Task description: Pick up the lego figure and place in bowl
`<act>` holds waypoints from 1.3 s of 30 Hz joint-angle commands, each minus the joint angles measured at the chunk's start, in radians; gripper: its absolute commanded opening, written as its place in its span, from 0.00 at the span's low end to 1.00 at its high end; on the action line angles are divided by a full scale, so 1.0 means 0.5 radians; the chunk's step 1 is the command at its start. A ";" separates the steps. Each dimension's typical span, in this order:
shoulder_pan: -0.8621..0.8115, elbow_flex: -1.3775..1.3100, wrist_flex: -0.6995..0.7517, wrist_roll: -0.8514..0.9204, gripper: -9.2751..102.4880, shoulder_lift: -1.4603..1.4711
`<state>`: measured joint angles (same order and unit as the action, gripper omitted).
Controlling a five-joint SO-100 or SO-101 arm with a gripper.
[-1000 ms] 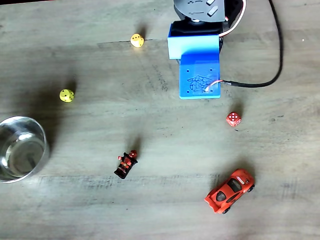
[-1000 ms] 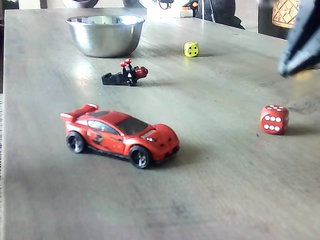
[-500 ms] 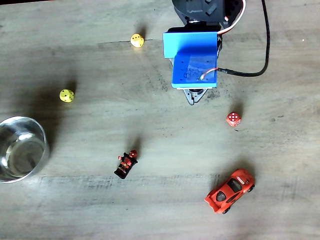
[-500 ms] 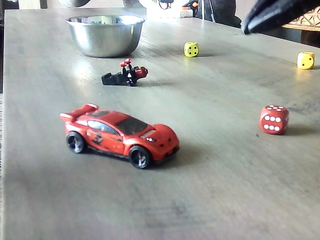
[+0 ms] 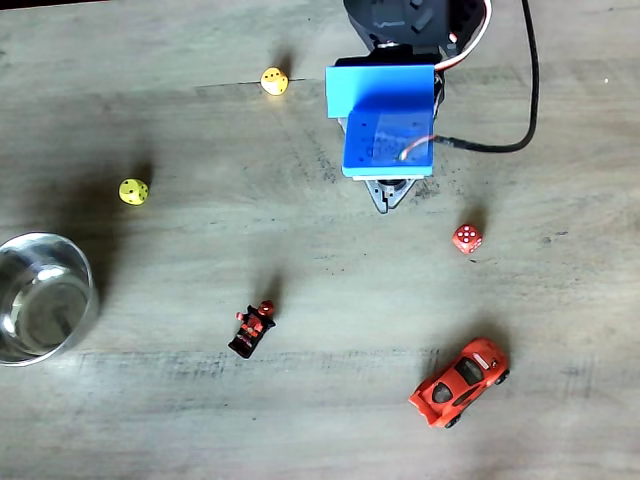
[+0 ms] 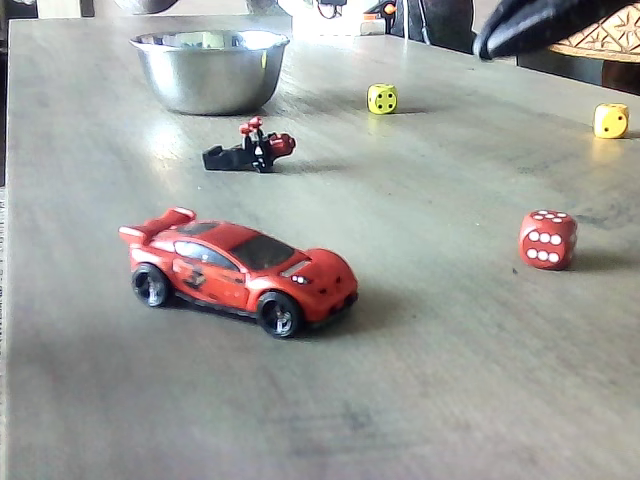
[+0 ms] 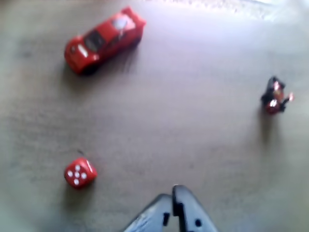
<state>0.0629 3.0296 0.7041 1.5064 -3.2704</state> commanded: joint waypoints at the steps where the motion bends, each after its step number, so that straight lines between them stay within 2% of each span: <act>1: -0.015 -0.132 -0.040 -0.006 0.08 0.107; 9: -0.021 -0.500 -0.040 -0.006 0.08 0.561; 39: -0.531 -1.755 -0.040 -0.009 0.08 2.332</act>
<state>-0.1749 2.2411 0.7041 1.5079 -2.1491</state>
